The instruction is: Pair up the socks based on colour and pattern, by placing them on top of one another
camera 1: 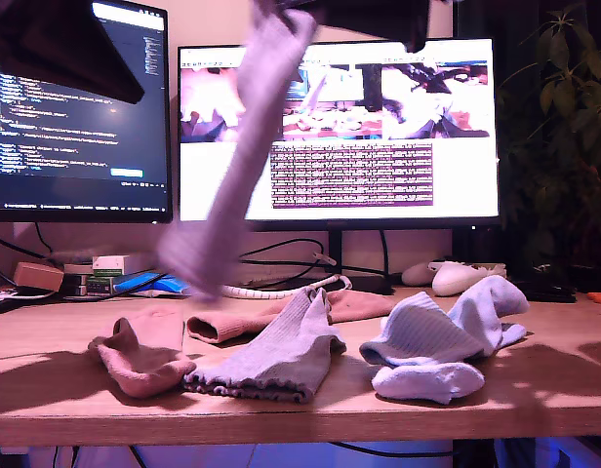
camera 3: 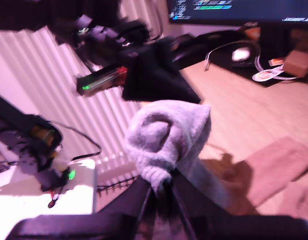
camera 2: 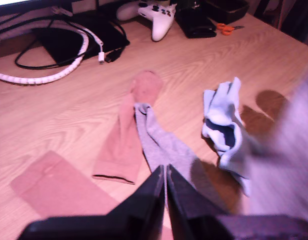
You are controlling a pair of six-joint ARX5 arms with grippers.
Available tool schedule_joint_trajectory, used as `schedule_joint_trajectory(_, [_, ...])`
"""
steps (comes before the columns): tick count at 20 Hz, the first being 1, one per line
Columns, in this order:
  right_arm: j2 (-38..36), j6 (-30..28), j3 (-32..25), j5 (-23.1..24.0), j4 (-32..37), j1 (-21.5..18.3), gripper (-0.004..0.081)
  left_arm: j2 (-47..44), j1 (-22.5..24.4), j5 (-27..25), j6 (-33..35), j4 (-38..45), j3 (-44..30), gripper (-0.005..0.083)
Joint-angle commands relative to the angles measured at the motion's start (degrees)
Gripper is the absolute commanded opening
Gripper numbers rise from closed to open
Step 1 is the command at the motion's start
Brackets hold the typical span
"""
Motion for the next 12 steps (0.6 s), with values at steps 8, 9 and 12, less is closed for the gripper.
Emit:
schedule_joint_trajectory(8, [13.4, 0.4, 2.6, -11.1, 7.2, -1.0, -0.0012, 0.7, -2.3, -1.5, -0.2, 2.4, -1.0, -0.0019])
schedule_joint_trajectory(9, [14.1, 0.6, 3.7, -13.0, 7.2, -1.0, -0.0012, 1.0, -2.3, -1.5, -0.2, 2.4, -1.0, -0.0019])
schedule_joint_trajectory(12, [15.8, 0.5, 6.3, -13.7, 7.2, -1.9, -0.0012, 2.0, -2.8, -1.5, -0.2, 2.3, -1.1, -0.0019])
